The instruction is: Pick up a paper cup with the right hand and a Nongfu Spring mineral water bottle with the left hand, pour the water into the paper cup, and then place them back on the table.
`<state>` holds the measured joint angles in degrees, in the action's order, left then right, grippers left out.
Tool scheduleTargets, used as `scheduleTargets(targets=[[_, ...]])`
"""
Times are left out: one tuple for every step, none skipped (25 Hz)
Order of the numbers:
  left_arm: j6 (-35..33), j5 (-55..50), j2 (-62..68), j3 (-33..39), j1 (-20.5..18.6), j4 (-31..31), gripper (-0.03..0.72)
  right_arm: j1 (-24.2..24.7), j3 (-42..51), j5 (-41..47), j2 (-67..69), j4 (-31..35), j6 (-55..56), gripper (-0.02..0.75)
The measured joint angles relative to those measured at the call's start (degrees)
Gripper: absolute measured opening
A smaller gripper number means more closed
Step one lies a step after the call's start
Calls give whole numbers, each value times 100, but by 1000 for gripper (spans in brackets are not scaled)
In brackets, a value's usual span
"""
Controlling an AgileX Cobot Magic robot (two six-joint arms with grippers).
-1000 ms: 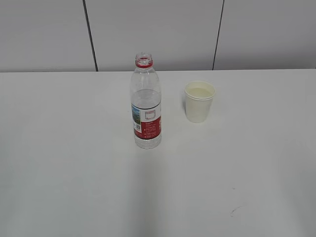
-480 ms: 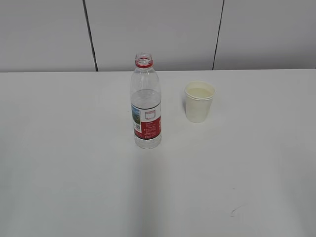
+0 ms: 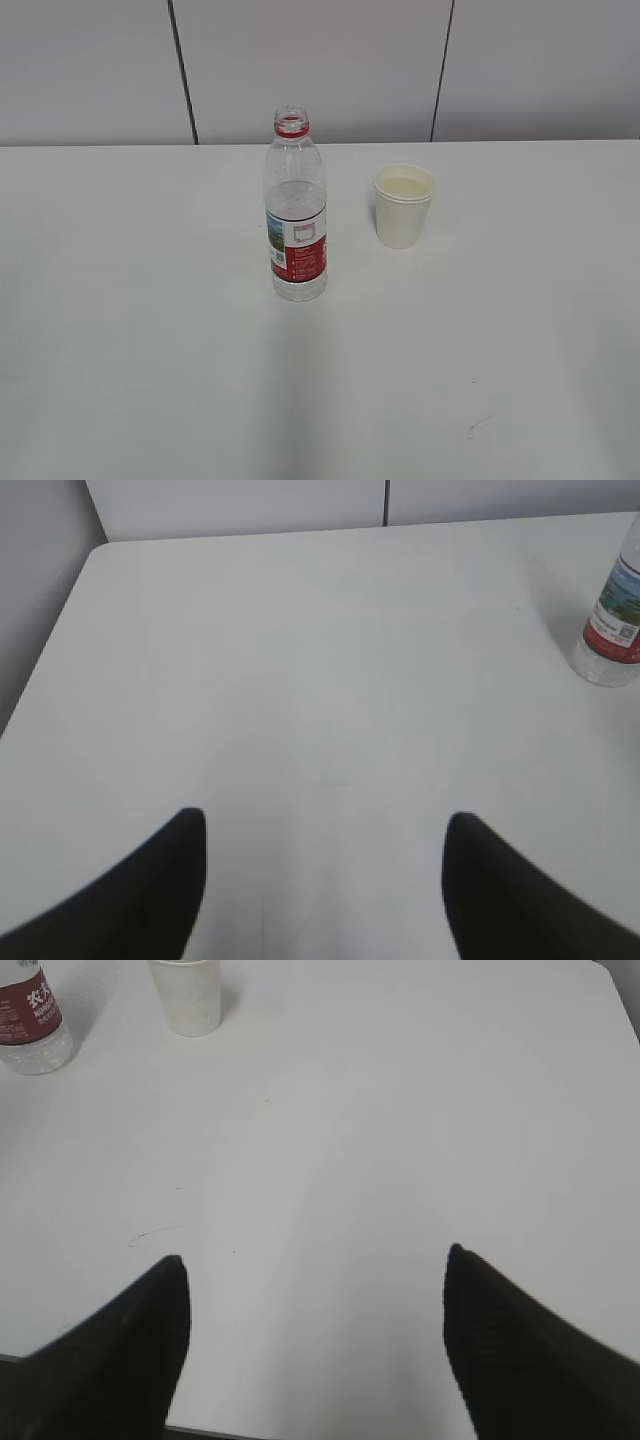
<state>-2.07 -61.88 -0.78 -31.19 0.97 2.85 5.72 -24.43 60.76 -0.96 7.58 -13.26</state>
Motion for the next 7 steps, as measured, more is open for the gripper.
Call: scheduleTargets(targets=[[0,0,0,0,0,0,449,0,0,0,0,0,0,582],[0,0,0,0,0,0,449,0,0,0,0,0,0,582],[0,0,0,0,0,0,449,0,0,0,0,0,0,582],[0,0,0,0,0,0,449,0,0,0,0,0,0,582],[0,0,0,0,0,0,449,0,0,0,0,0,0,582],[0,0,0,0,0,0,449,0,0,0,0,0,0,582],[0,0,0,0,0,0,448,0,0,0,0,0,0,582]])
